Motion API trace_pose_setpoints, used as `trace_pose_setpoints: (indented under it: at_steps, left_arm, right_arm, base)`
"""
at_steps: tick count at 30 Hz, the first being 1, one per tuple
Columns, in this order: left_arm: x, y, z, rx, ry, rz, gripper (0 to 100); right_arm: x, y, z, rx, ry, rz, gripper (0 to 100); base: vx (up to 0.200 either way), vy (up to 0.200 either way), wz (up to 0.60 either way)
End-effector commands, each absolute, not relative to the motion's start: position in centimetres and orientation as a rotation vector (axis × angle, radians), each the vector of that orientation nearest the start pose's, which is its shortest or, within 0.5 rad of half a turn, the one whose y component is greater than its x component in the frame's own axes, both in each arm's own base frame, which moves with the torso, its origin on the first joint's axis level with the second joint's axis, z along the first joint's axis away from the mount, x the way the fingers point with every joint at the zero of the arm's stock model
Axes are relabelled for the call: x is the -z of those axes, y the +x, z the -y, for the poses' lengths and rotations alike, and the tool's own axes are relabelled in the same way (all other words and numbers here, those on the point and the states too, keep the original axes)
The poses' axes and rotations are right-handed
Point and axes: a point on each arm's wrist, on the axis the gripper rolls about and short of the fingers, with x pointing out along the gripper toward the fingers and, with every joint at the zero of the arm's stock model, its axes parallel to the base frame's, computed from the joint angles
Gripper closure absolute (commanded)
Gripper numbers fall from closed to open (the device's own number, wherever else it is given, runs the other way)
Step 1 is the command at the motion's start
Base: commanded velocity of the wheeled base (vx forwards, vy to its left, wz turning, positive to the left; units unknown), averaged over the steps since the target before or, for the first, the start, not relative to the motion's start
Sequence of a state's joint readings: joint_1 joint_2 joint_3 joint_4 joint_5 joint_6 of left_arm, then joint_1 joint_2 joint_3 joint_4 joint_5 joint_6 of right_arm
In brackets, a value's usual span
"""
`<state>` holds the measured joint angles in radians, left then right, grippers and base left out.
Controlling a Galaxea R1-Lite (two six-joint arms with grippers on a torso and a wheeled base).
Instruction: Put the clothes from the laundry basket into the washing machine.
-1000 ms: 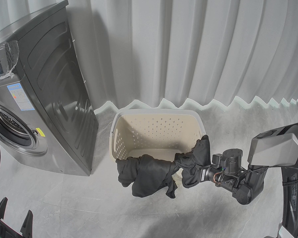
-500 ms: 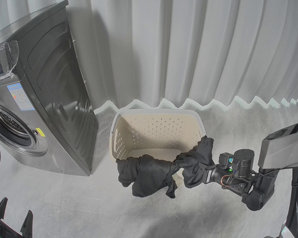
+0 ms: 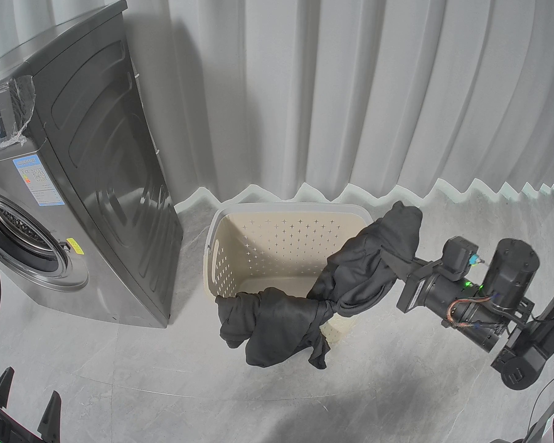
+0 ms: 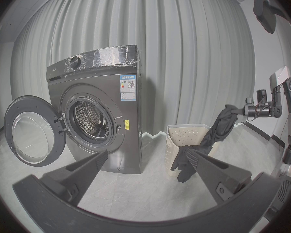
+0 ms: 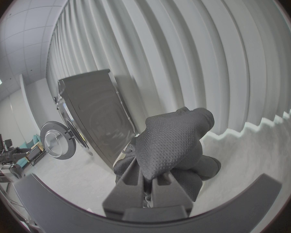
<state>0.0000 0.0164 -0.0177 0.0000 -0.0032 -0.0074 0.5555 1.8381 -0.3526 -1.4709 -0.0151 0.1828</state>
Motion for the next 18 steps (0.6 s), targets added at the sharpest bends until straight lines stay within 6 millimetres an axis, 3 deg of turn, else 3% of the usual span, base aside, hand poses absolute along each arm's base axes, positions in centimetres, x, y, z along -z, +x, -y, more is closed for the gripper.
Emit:
trace_pose_setpoints:
  at_steps: [1, 11, 18]
  left_arm:
    - [-7.5, -2.3, 0.0, 0.003, -0.008, 0.000, 0]
    - [-7.5, -2.3, 0.0, 0.005, -0.009, 0.000, 0]
    - [-7.5, -2.3, 0.0, 0.005, -0.009, 0.000, 0]
  right_arm:
    - [-17.3, 20.4, -12.8, -0.553, 0.165, 0.131, 100]
    - [-19.5, 19.3, -11.5, -0.426, 0.135, 0.156, 100]
    - [-19.5, 19.0, -11.4, -0.388, 0.134, 0.140, 100]
  base:
    - [0.000, 0.000, 0.00]
    - [0.000, 0.000, 0.00]
    - [0.000, 0.000, 0.00]
